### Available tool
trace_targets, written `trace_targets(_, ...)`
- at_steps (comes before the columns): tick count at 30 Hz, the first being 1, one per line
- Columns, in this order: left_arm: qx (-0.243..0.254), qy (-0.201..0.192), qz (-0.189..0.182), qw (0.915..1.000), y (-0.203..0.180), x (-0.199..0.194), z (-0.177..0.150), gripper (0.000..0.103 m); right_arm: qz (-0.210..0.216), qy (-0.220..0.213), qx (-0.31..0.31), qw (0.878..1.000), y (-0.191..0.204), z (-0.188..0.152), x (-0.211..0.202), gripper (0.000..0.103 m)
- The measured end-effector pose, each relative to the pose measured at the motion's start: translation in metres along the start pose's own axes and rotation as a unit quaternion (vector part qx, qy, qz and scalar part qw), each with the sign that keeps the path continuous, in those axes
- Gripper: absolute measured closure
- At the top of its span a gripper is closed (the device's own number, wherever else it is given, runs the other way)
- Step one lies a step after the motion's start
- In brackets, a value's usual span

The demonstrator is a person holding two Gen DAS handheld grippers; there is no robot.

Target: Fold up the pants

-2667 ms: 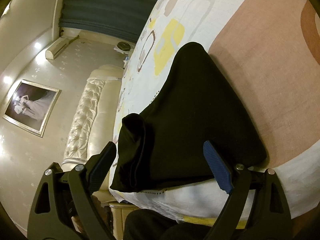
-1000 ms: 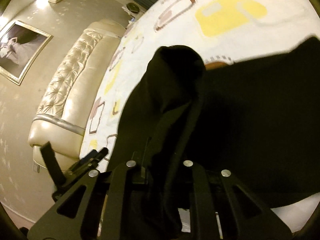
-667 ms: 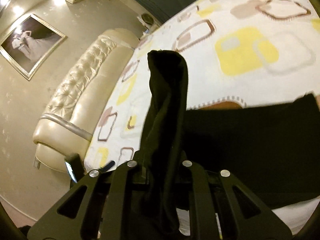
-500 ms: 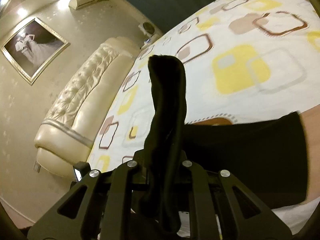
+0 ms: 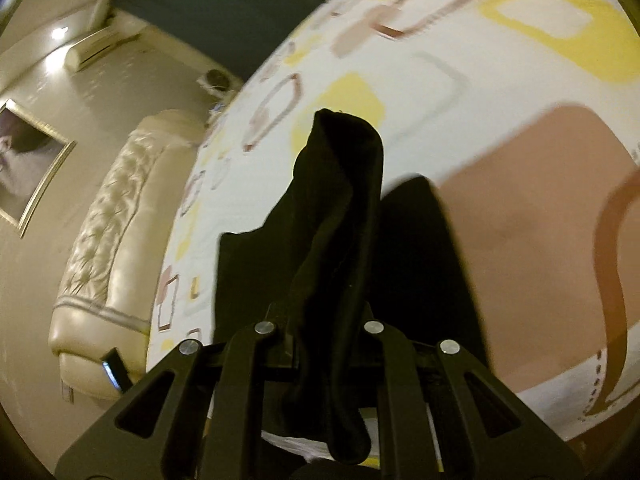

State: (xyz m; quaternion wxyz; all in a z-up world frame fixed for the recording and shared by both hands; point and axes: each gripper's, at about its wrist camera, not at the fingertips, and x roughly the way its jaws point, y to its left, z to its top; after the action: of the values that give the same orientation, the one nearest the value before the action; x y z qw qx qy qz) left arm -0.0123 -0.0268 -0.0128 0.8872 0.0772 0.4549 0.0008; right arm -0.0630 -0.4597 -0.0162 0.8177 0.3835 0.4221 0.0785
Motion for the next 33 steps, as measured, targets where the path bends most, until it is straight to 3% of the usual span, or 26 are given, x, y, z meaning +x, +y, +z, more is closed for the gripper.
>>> trace_targets(5, 0.006, 0.001, -0.012, 0.9999, -0.007, 0.000, -0.003, 0.028, -0.019, 0.006, 0.031, 0.999, -0.036, -0.007, 0.011, 0.092)
trace_targets(14, 0.009, -0.003, -0.047, 0.9989, -0.015, -0.002, -0.006, 0.028, 0.018, 0.017, 0.081, 0.996, -0.066, -0.010, 0.023, 0.089)
trace_targets(21, 0.000, 0.005, -0.110, 0.9939, -0.019, -0.004, -0.007, 0.025, 0.028, -0.013, 0.117, 0.993, -0.084, -0.010, 0.004, 0.075)
trace_targets(23, -0.012, 0.014, -0.146, 0.9891, -0.018, -0.003, -0.007, 0.025, 0.024, -0.021, 0.138, 0.990, -0.095, -0.011, -0.004, 0.049)
trace_targets(24, -0.022, 0.021, -0.168, 0.9853, -0.016, -0.002, -0.007, 0.025, 0.001, -0.024, 0.143, 0.989, -0.099, -0.011, -0.008, 0.034)
trace_targets(29, -0.063, 0.061, -0.281, 0.9559, -0.014, 0.009, -0.008, 0.025, 0.059, -0.036, 0.160, 0.985, -0.113, -0.018, -0.022, 0.027)
trace_targets(33, -0.052, 0.067, -0.326, 0.9415, -0.026, 0.014, -0.009, 0.025, 0.104, -0.008, 0.152, 0.983, -0.111, -0.024, -0.010, 0.025)
